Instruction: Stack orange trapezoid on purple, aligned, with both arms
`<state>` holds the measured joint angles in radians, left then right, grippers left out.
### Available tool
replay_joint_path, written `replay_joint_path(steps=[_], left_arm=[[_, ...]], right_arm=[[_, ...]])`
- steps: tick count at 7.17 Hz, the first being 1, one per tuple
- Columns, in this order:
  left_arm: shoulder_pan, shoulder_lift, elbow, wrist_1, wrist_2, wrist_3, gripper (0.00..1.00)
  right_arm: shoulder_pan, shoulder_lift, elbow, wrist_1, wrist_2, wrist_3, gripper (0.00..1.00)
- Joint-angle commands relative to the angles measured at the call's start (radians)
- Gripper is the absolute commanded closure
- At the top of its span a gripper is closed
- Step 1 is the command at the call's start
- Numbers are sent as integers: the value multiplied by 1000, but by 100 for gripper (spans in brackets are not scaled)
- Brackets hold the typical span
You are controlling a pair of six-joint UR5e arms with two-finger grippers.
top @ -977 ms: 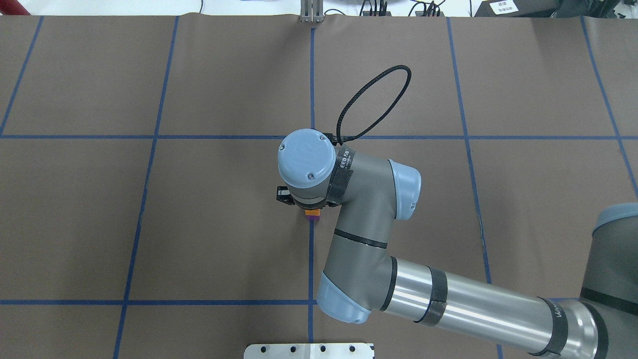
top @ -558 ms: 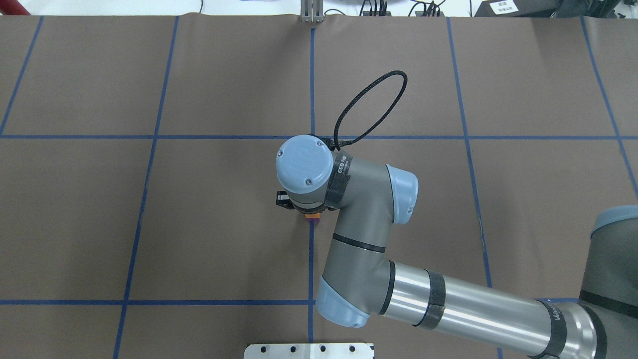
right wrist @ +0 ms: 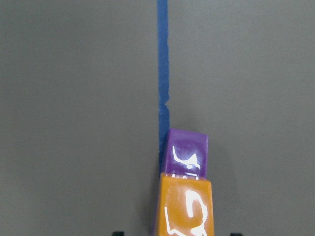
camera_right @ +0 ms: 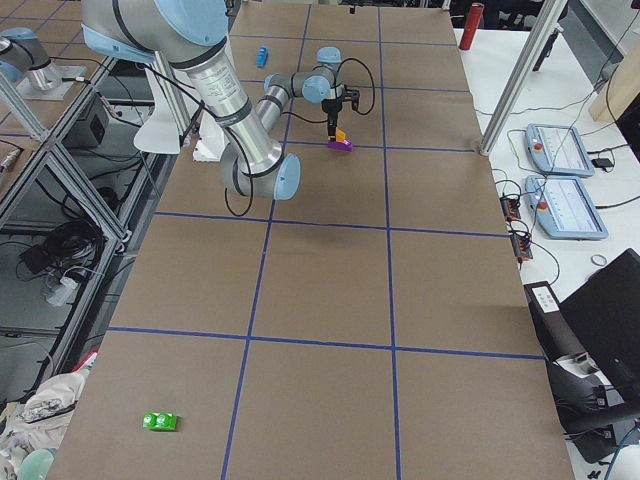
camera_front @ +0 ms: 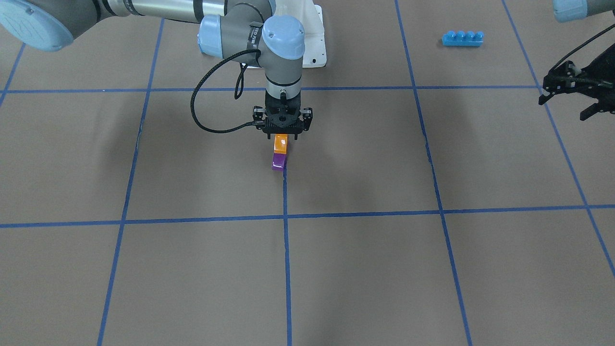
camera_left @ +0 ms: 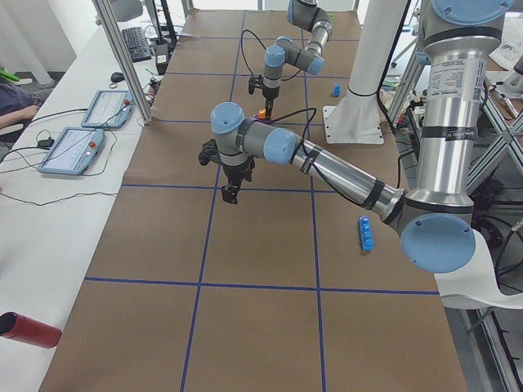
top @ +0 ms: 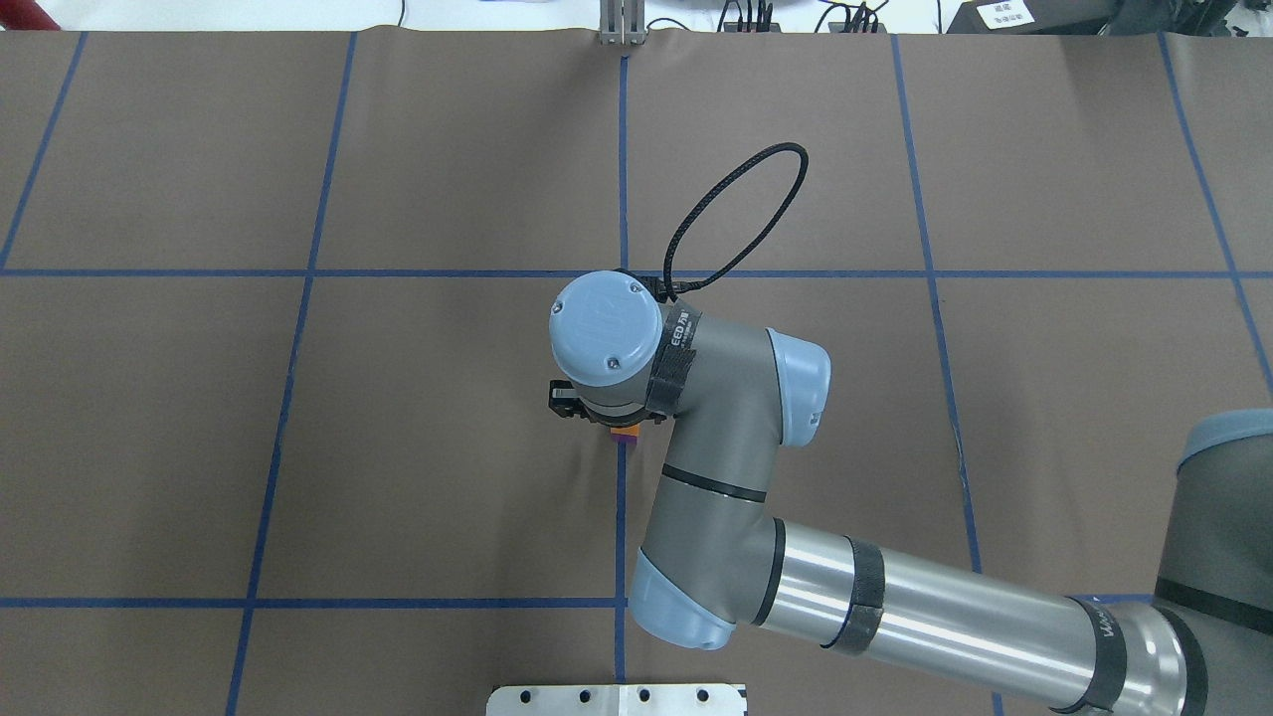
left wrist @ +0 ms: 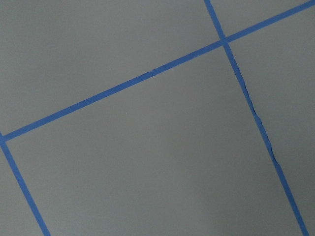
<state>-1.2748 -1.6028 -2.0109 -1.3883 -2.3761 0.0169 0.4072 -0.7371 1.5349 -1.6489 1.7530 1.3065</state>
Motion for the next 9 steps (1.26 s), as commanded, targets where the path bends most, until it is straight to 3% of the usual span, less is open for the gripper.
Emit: replay_joint_path(steps=[1, 2, 4, 5, 7, 9], left_arm=[[0, 0, -2, 0, 0, 0, 0], [0, 1, -2, -2, 2, 0, 0], [-12, 4, 4, -3, 12, 11, 0], [-52, 11, 18, -6, 15, 29, 0], [-168, 11, 123, -3, 15, 246, 0], [-262, 55, 210, -12, 21, 382, 0]], right_arm=[[22, 5, 8, 0, 9, -4, 1], [54, 7, 14, -5, 28, -4, 1], [198, -25, 77, -15, 190, -33, 0], [255, -101, 129, -17, 233, -111, 0], [388, -349, 278, -14, 296, -392, 0], [618, -531, 297, -14, 411, -784, 0]])
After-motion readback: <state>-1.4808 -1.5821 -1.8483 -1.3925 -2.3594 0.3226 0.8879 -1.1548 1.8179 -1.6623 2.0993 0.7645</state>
